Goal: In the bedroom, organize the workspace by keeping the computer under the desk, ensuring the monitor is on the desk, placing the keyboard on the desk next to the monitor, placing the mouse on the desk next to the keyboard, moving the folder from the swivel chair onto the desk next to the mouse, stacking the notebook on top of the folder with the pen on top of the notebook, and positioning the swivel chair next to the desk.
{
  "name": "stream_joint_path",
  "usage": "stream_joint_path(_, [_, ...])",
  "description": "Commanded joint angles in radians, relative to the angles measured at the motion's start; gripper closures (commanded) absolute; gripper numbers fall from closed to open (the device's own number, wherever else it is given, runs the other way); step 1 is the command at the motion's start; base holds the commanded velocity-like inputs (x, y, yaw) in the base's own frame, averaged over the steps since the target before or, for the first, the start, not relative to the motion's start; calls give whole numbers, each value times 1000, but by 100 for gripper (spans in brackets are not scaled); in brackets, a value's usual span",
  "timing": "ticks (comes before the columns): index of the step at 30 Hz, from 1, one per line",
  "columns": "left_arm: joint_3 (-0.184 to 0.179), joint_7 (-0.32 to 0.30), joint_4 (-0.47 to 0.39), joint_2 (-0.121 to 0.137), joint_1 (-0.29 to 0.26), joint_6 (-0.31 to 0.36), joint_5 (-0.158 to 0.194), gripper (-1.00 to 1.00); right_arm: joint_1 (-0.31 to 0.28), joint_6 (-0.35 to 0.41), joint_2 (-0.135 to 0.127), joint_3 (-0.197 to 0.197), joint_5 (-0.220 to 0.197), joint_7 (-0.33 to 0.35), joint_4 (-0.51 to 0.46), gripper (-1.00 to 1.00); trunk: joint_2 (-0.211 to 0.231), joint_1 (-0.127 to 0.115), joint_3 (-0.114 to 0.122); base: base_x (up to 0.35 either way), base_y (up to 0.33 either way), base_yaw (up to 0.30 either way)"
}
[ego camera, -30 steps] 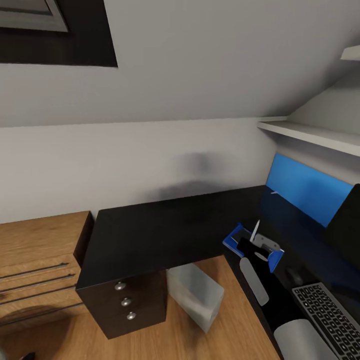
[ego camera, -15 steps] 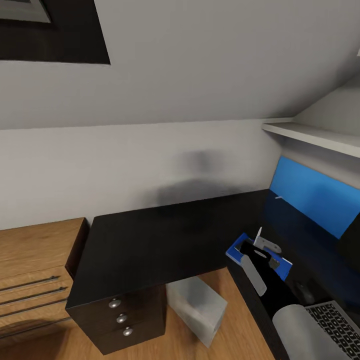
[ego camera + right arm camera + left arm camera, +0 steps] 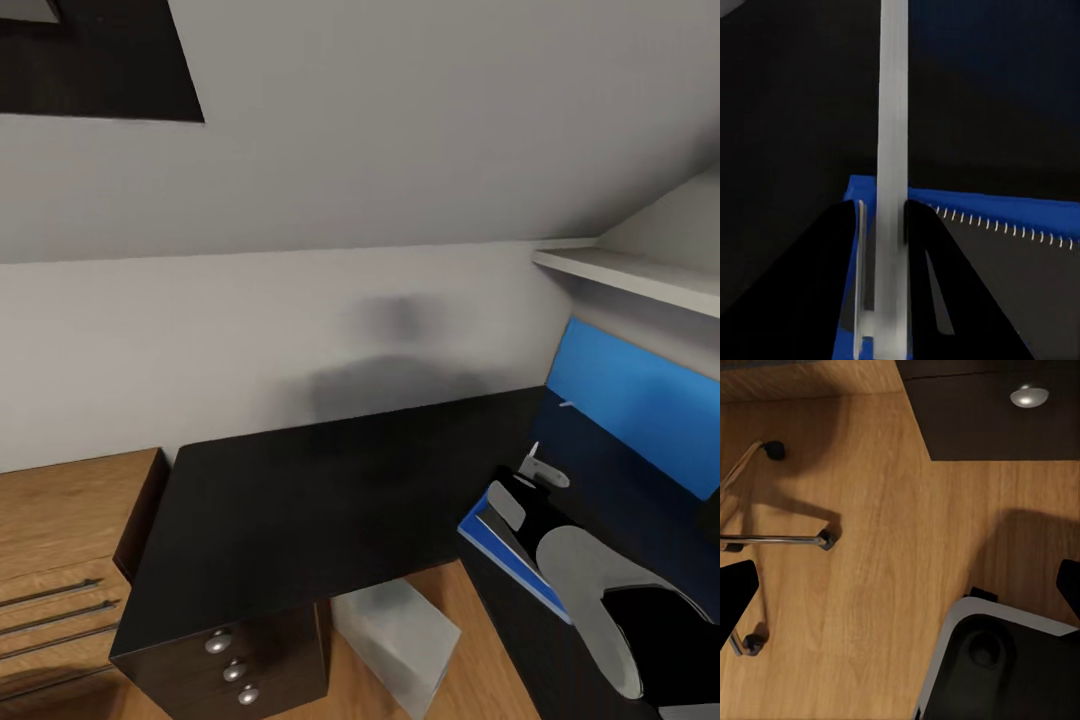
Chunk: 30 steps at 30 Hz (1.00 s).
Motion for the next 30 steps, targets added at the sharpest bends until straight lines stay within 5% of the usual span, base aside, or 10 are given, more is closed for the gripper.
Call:
stream_joint_path(1, [-8, 6, -2, 2, 0, -4, 10, -100, -4, -7, -3, -9, -18, -3, 8, 100, -2, 1, -2, 92, 0, 0])
stream_joint_path(2, [-8, 6, -2, 2, 0, -4, 11, -100, -5, -10, -4, -24, -25, -2, 13, 100, -2, 1, -2, 74, 0, 0])
stream_joint_path(3, [-8, 6, -2, 1, 0, -4, 11, -100, -8, -23, -7, -91, -45, 1, 51, 100, -2, 1, -2, 19, 0, 0])
stream_joint_path(7, [-7, 6, -2, 1, 0, -5, 12, -100, -9, -50, -7, -114, -50, 0, 89, 100, -2, 1, -2, 9, 0, 0])
stream_joint_path(16, [-7, 8, -2, 1, 0, -6, 11, -100, -9, -53, -39, -121, -51, -22, 133, 100, -2, 1, -2, 1, 0, 0])
stream_joint_path(30, [-5, 8, -2, 1, 0, -9, 11, -100, -9, -15, -38, -113, -46, -78, 145, 100, -2, 1, -2, 0, 0, 0])
